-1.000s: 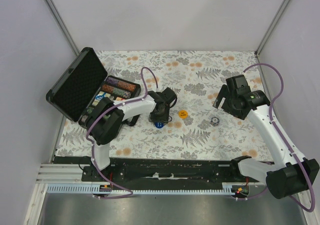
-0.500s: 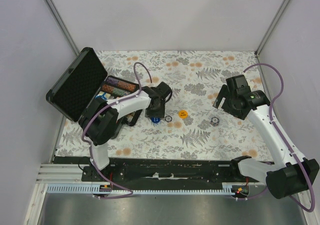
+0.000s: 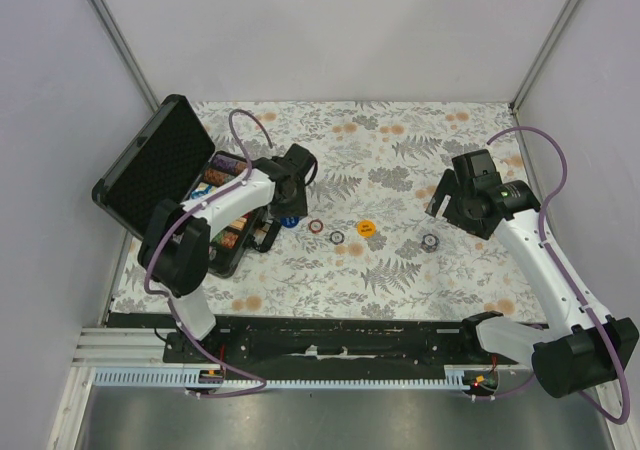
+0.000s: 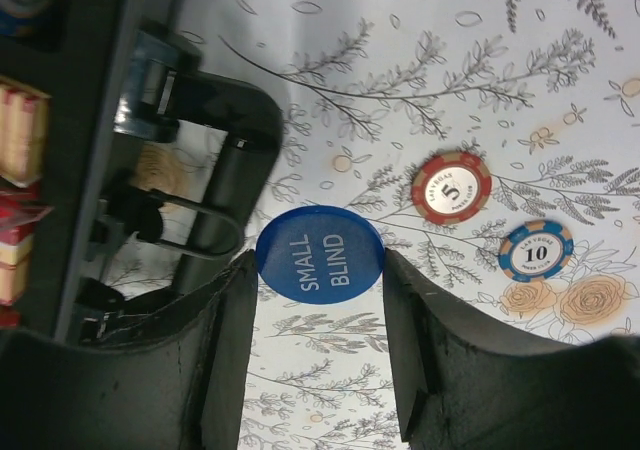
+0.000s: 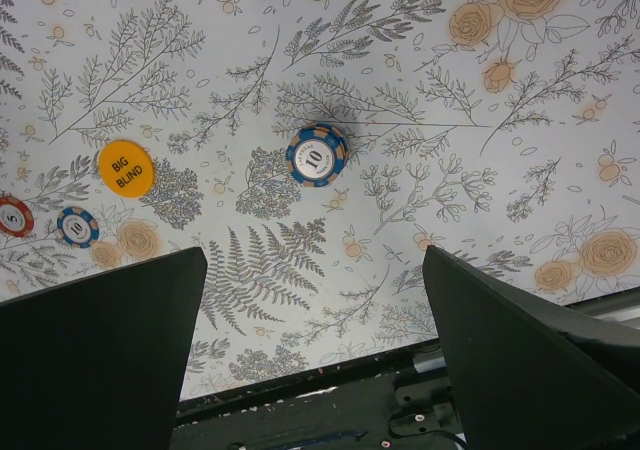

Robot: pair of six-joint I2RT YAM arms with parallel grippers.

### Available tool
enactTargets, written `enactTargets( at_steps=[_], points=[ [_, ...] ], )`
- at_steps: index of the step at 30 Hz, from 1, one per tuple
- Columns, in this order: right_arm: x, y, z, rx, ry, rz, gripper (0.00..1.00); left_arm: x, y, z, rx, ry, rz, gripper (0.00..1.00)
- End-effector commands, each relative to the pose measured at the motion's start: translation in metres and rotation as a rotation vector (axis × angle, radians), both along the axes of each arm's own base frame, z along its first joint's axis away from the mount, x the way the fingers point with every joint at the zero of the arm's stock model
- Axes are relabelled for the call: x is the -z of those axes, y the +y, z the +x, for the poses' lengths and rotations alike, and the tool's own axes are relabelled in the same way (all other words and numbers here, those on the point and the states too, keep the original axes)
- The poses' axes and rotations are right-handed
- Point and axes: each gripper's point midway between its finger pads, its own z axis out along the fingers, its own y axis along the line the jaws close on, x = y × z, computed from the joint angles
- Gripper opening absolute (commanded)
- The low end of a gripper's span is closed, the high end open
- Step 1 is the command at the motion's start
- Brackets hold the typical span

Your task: Pack up texas hold em set

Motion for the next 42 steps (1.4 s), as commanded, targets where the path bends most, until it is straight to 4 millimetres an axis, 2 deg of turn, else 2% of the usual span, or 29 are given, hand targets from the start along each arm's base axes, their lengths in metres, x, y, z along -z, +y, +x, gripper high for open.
enactTargets(
  at_steps=[1,12,19,30,35,42],
  points=[
    [-0.005,0.000,0.006,-0.004,-0.028,0.000,0.98,-0.040,0.022,0.018,-0.031,-0.103,0.010,0.56],
    [-0.005,0.001,0.007,-0.006,-0.024,0.005,0.98,-0.061,0.090,0.031,-0.160,-0.144,0.057,0.57],
    [-0.005,0.001,0.008,-0.006,-0.021,0.001,0.97,-0.056,0.128,0.029,-0.261,-0.123,0.067,0.57],
    [-0.004,0.000,0.010,-0.004,-0.021,0.000,0.97,-0.036,0.139,0.016,-0.291,-0.052,0.082,0.57],
    [-0.004,0.000,0.010,-0.006,-0.020,-0.002,0.97,-0.031,0.146,0.017,-0.308,-0.044,0.110,0.57],
    [-0.002,0.000,0.008,-0.006,-0.018,-0.003,0.97,-0.027,0.148,0.025,-0.312,-0.049,0.109,0.59]
  ],
)
